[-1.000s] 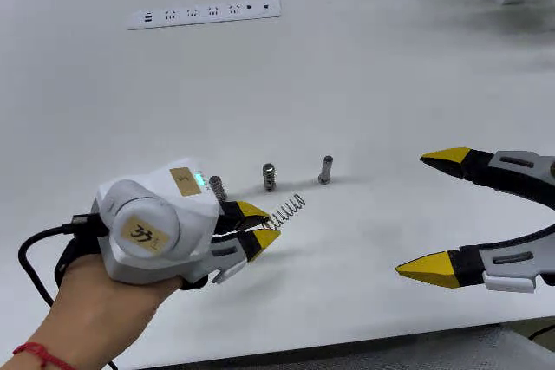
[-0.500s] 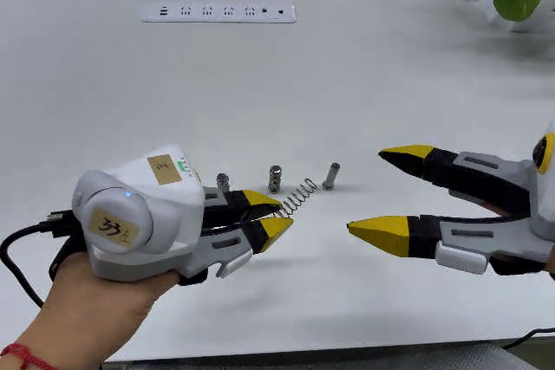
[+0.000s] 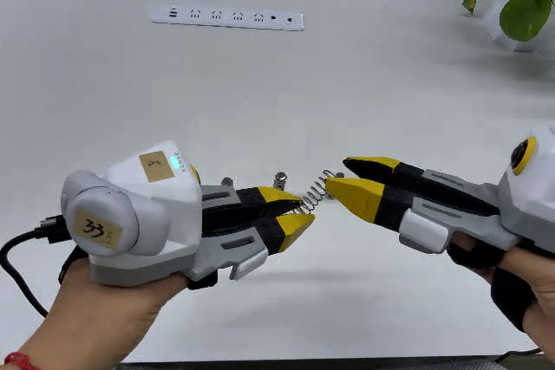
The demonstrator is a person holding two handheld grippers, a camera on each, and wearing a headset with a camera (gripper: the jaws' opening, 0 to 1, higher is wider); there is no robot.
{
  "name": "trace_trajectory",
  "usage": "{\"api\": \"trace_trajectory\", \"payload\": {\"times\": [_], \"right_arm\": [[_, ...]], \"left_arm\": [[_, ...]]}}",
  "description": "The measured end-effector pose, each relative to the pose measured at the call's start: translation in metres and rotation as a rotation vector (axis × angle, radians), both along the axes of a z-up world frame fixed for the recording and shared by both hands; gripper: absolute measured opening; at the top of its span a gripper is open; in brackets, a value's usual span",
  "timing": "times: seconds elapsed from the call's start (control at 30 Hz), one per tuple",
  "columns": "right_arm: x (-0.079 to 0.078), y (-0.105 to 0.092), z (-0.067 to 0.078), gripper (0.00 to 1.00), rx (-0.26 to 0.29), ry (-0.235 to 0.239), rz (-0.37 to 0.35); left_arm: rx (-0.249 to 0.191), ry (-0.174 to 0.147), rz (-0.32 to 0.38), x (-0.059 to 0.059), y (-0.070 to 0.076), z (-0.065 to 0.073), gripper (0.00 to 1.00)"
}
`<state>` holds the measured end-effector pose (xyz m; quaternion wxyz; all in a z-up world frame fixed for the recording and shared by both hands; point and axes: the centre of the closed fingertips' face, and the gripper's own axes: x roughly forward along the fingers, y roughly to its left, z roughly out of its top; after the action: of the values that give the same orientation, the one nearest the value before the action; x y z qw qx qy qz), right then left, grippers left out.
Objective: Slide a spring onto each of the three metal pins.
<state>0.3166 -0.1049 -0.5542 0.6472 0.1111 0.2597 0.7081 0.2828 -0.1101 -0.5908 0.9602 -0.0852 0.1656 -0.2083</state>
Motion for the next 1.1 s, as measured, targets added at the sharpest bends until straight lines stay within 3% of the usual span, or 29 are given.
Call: {"api": "trace_trajectory", "payload": {"times": [0.17, 0.6, 1.1], "right_arm": [[-0.003, 0.001, 0.000, 0.27, -0.002, 0.029, 0.004], [-0.013, 0.005, 0.002, 0.15, 0.002, 0.050, 0.024], [-0.011, 0.002, 0.000, 0.12, -0.008, 0.021, 0.047]], "left_arm": [[-0.026, -0.020, 0.000, 0.002, -0.003, 0.005, 0.10], [-0.050, -0.044, -0.008, 0.004, -0.009, 0.012, 0.10], [-0.059, -0.038, -0.017, 0.003, -0.012, 0.011, 0.11]]}}
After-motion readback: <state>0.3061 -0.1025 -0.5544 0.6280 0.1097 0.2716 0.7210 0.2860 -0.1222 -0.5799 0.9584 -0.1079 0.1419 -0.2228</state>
